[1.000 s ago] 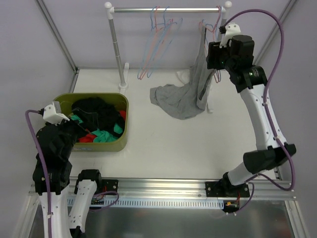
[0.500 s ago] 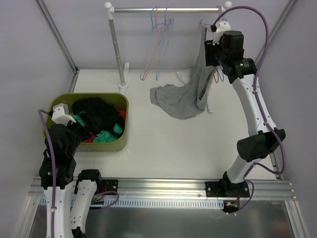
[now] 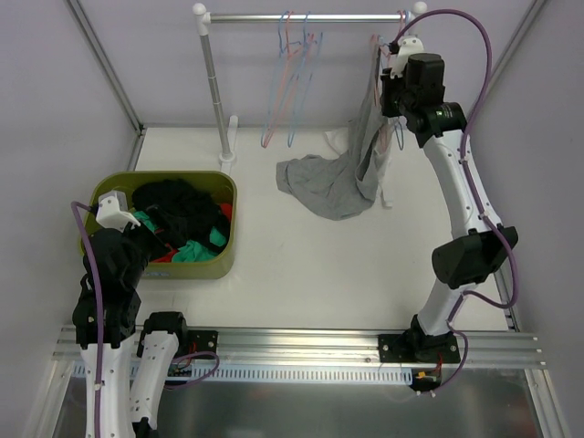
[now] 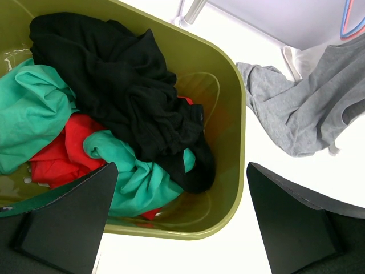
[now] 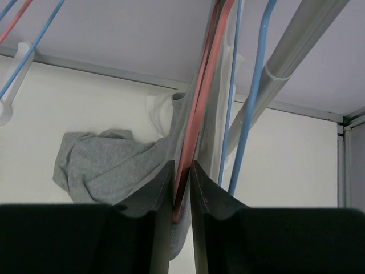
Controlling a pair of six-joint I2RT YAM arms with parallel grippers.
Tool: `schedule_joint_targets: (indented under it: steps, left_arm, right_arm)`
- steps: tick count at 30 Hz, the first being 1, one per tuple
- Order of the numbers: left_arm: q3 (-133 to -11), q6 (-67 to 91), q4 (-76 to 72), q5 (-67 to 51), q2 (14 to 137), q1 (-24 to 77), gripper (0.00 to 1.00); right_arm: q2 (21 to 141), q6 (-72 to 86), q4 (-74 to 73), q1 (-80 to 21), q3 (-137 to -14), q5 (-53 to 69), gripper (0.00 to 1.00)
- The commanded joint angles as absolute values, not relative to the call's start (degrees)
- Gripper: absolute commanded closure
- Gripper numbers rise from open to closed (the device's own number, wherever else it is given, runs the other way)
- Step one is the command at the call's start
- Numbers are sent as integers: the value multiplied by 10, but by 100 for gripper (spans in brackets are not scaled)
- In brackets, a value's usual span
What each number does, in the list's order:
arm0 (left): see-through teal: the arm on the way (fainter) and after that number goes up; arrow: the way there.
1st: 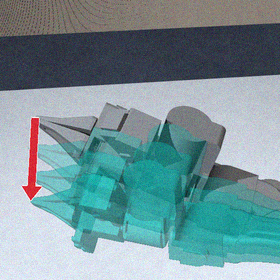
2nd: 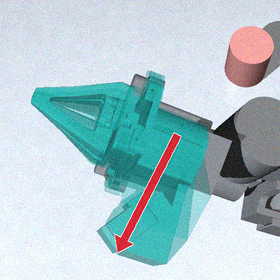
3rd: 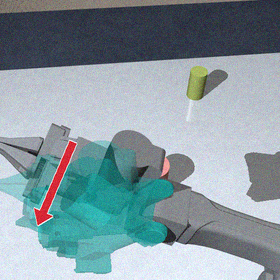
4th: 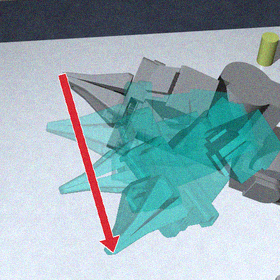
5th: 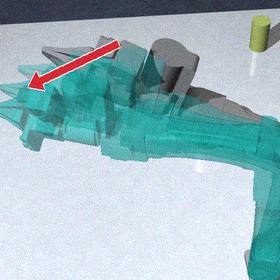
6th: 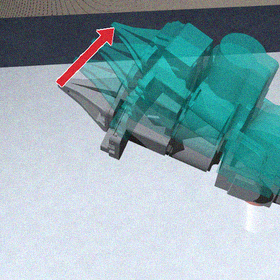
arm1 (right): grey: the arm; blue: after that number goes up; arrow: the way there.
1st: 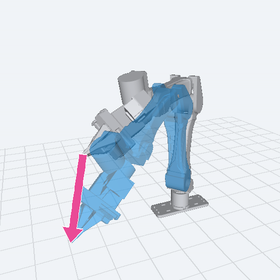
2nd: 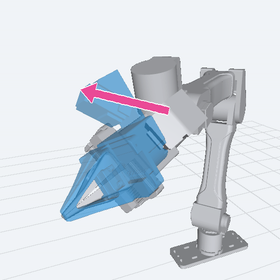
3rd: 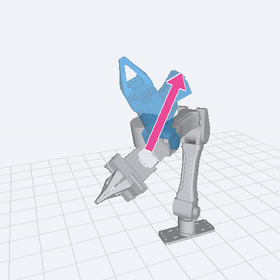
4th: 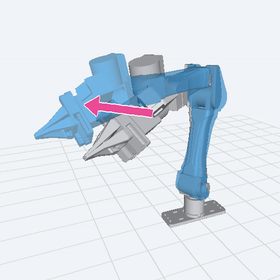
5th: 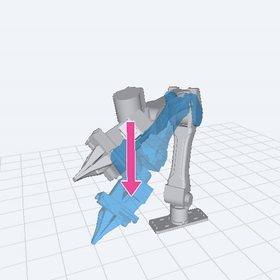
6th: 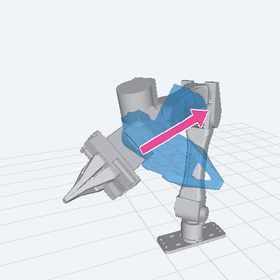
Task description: Remove the tank top from the hanger
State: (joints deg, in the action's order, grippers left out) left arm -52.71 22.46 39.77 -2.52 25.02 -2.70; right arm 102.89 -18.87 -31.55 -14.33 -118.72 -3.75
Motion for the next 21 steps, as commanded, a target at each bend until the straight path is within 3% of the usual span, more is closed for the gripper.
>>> schedule_joint_targets:
  steps: [1, 8, 10, 11, 21]
  left_arm:
    - [-526, 214, 385, -32, 249, -27, 1]
    - [-524, 211, 386, -32, 245, -27, 2]
    - [-523, 211, 384, -31, 245, -25, 1]
    - [-524, 210, 384, -31, 247, -25, 1]
    - [-581, 197, 386, -115, 274, -23, 1]
  right_arm:
    - [1039, -155, -281, -140, -1225, -16, 79]
    - [1066, -131, -280, -138, -1267, -7, 78]
    - [1066, -128, -279, -138, -1270, 14, 88]
    - [1064, -127, -277, -138, -1269, 15, 100]
    - [1011, -98, -253, -134, -1255, 75, 100]
